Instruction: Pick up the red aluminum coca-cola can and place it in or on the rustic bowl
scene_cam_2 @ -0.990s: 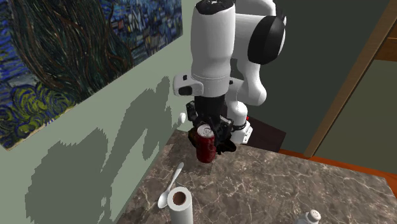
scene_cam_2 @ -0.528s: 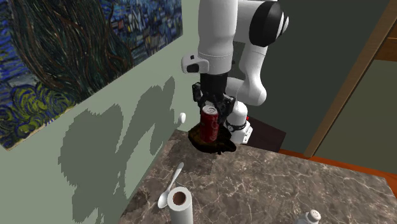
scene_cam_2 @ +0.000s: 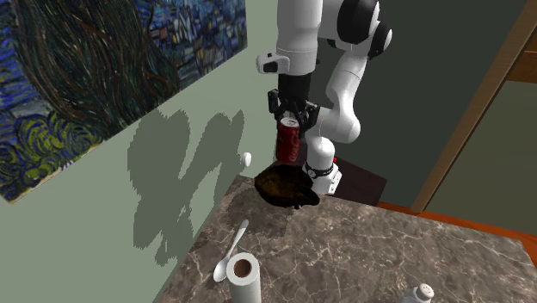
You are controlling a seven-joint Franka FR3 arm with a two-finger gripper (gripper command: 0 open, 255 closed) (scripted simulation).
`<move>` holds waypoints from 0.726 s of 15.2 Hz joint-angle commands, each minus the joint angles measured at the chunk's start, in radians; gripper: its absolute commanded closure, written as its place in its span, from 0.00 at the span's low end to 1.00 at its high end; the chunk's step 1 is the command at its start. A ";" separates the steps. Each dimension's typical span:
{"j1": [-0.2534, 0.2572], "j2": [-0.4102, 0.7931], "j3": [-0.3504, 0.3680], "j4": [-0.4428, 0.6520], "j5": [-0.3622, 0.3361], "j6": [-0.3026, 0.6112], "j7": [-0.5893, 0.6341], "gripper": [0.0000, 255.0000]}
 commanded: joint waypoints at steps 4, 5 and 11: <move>0.000 -0.040 -0.004 -0.085 -0.002 0.045 -0.005 1.00; 0.000 -0.044 -0.004 -0.101 -0.002 0.057 -0.005 1.00; 0.001 -0.065 -0.003 -0.194 0.000 0.129 -0.005 1.00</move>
